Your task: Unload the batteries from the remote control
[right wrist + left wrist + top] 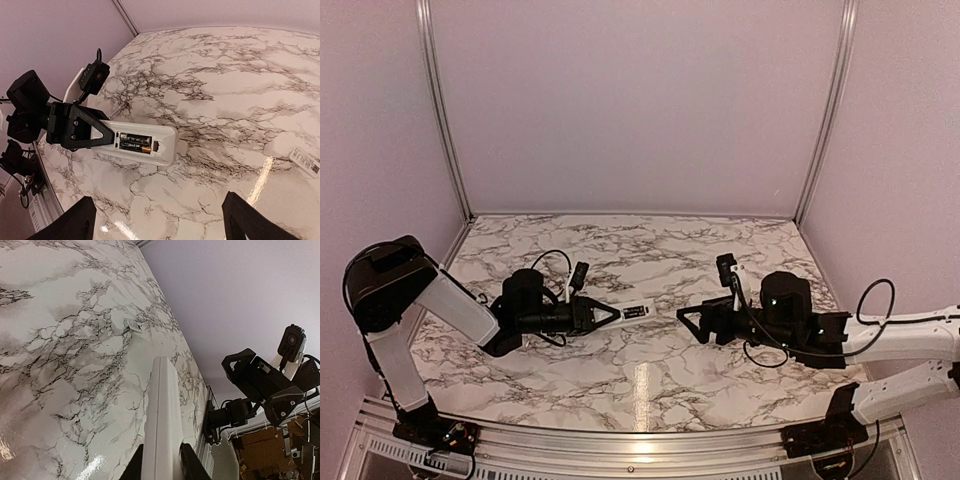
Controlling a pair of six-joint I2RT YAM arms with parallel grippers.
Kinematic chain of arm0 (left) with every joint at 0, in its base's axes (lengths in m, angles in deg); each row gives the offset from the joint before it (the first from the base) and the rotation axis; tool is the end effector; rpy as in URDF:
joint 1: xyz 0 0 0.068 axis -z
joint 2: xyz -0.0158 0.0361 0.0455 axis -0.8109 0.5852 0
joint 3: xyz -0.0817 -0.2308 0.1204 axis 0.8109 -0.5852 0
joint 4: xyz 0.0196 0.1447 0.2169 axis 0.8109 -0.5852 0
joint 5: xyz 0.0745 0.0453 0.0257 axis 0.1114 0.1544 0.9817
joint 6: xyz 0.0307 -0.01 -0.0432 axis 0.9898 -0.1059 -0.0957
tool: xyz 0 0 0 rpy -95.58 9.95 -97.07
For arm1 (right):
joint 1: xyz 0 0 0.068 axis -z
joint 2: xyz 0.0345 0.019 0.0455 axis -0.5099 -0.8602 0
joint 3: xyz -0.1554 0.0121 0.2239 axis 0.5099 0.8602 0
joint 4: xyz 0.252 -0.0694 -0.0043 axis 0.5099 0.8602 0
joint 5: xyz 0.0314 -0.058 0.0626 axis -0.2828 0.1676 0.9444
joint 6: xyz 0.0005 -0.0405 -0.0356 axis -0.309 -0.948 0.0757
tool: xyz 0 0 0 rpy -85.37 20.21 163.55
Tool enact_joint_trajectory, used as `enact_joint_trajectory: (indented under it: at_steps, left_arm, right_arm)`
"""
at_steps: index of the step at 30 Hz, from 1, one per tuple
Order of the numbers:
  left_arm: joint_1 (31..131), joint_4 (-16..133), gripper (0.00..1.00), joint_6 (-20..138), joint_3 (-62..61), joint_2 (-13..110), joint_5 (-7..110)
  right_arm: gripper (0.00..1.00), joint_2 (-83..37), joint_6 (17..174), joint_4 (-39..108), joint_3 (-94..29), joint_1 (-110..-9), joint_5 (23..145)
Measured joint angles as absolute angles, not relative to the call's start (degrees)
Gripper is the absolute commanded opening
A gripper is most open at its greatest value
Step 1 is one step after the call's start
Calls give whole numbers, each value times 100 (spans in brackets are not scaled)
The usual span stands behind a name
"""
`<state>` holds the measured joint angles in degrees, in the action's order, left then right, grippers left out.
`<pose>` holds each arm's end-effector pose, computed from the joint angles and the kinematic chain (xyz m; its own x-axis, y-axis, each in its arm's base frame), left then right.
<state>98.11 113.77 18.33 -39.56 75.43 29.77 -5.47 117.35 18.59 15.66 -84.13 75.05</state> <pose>0.2196 -0.2362 0.1407 -0.8460 -0.1341 -0.5161 0.4645 0.2899 -0.8368 0.1427 0.1910 0.2164 -0.5633 0.0513 -0.8246 -0.5883 0.6758 0.4440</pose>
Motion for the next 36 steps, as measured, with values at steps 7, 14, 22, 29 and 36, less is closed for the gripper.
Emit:
enact_joint_trajectory:
  at_steps: [7, 14, 22, 29, 36]
  left_arm:
    - [9931, 11432, 0, 1562, -3956, 7856, 2933]
    - [10001, 11112, 0, 1546, -3762, 8145, 3042]
    - [10073, 10492, 0, 1680, -3281, 8385, 3202]
    - [10082, 9891, 25, 1994, -2890, 8457, 3403]
    - [10099, 9340, 44, 2311, -2745, 8496, 3685]
  right_arm:
    - [87, -29, 11757, 1883, 1853, -8413, 7147]
    - [87, 165, 11800, 1898, 2126, -8413, 7088]
    - [87, 403, 11796, 1898, 2222, -8413, 7062]
    - [88, 668, 11792, 1905, 2414, -8413, 7024]
    - [88, 788, 11774, 1901, 2454, -8413, 7020]
